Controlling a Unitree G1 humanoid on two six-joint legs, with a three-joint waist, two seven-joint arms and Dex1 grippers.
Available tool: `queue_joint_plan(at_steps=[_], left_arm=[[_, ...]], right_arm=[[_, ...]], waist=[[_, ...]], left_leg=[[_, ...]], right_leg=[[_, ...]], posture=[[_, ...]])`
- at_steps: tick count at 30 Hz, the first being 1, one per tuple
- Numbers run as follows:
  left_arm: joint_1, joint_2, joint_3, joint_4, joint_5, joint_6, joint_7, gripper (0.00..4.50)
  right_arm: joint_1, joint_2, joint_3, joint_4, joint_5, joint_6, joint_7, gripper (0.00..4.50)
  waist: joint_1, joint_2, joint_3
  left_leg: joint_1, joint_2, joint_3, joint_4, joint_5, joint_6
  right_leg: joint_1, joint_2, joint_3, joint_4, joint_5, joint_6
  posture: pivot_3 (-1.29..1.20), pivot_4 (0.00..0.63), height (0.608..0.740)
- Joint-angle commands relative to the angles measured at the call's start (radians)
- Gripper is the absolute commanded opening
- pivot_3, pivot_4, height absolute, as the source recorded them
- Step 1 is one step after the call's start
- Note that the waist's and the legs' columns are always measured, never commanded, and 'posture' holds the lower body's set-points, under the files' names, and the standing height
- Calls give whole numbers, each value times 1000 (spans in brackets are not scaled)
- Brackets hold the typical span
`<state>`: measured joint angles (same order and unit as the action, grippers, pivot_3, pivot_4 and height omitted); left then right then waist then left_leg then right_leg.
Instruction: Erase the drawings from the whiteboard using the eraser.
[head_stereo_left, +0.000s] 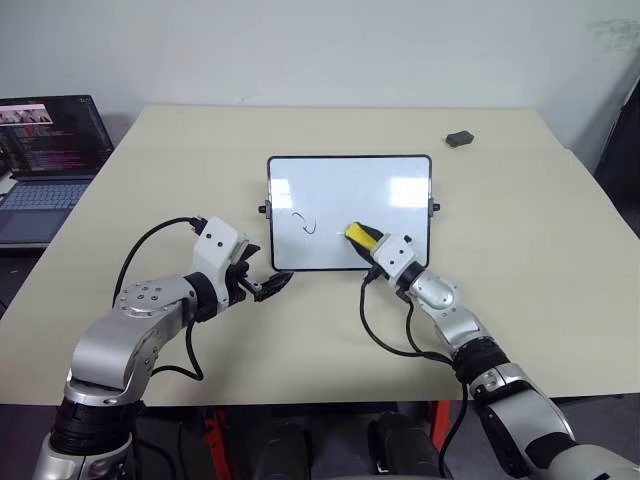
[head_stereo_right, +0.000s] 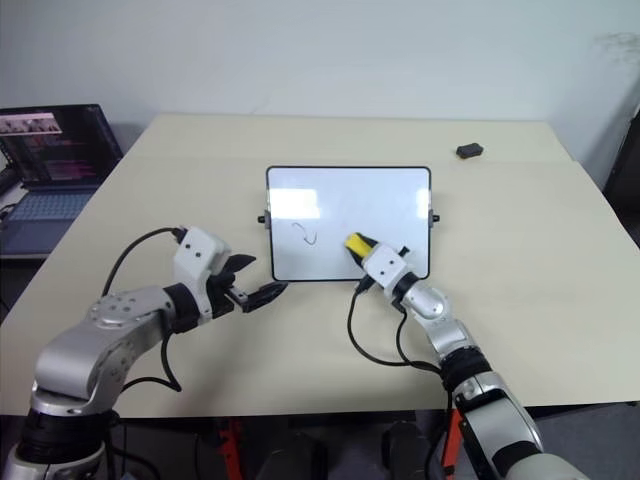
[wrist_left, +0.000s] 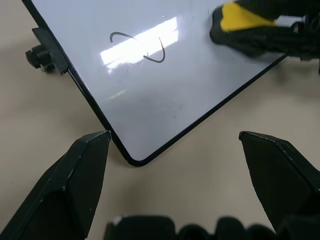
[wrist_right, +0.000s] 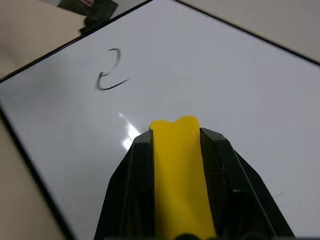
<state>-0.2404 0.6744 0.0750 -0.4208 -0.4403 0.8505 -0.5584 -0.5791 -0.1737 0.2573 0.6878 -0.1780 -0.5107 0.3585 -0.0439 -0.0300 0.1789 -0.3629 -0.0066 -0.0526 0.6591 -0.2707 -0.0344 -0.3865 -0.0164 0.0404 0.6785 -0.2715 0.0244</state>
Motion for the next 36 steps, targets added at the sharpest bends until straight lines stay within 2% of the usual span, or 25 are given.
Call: queue_joint_plan(at_steps=[1, 10, 13, 19, 23, 29, 36], left_arm=[[-21, 10, 16, -16, -1, -3, -3, 4500], [-11, 13, 18, -20, -1, 0, -4, 4500], [-6, 10, 17, -25, -5, 3, -2, 4500], [-12, 6, 12, -26, -8, 9, -3, 4500], [-14, 7, 11, -25, -8, 9, -5, 4500], [-13, 7, 10, -25, -10, 11, -6, 4500], [-19, 8, 5, -16, -7, 8, -10, 4500]], right_arm=[[11, -19, -1, -10, -9, 24, 23, 967], [-65, -31, -112, -258, 101, -7, -3, 966], [-116, -29, -125, -209, 71, 17, -49, 966], [-213, 5, -92, 21, -17, 96, -132, 966], [-152, 24, -38, 79, -37, 64, -84, 966], [-35, 6, 27, 33, -66, 53, -14, 966], [3, -19, 48, -49, -76, 75, 17, 966]], waist=[[-2, 0, 0], [-6, 1, 2], [-8, 1, 2], [-9, 1, 2], [-13, 0, 1], [-14, -1, 1], [-13, -1, 1]], left_leg=[[2, 0, 0, 0, 0, 0], [-3, 0, -1, -1, 0, -1], [-3, 0, -1, -3, -1, -1], [-2, 0, 0, -6, 0, -1], [-1, 0, 0, -10, 0, -1], [1, 0, 0, -11, 0, -1], [3, 0, 0, -11, 3, -1]], right_leg=[[2, 0, 0, 0, -1, 0], [-2, 0, 0, 0, 0, 0], [-3, 0, 0, -2, -1, 0], [-3, 0, 0, -3, -1, 0], [-3, 0, 0, -4, -1, -1], [-2, 0, 1, -4, -1, 0], [-1, 0, 1, -3, -1, 0]], posture=[[0, 150, 740], [0, 150, 740], [0, 150, 740], [0, 150, 740], [0, 150, 740], [0, 150, 740], [0, 150, 740]])
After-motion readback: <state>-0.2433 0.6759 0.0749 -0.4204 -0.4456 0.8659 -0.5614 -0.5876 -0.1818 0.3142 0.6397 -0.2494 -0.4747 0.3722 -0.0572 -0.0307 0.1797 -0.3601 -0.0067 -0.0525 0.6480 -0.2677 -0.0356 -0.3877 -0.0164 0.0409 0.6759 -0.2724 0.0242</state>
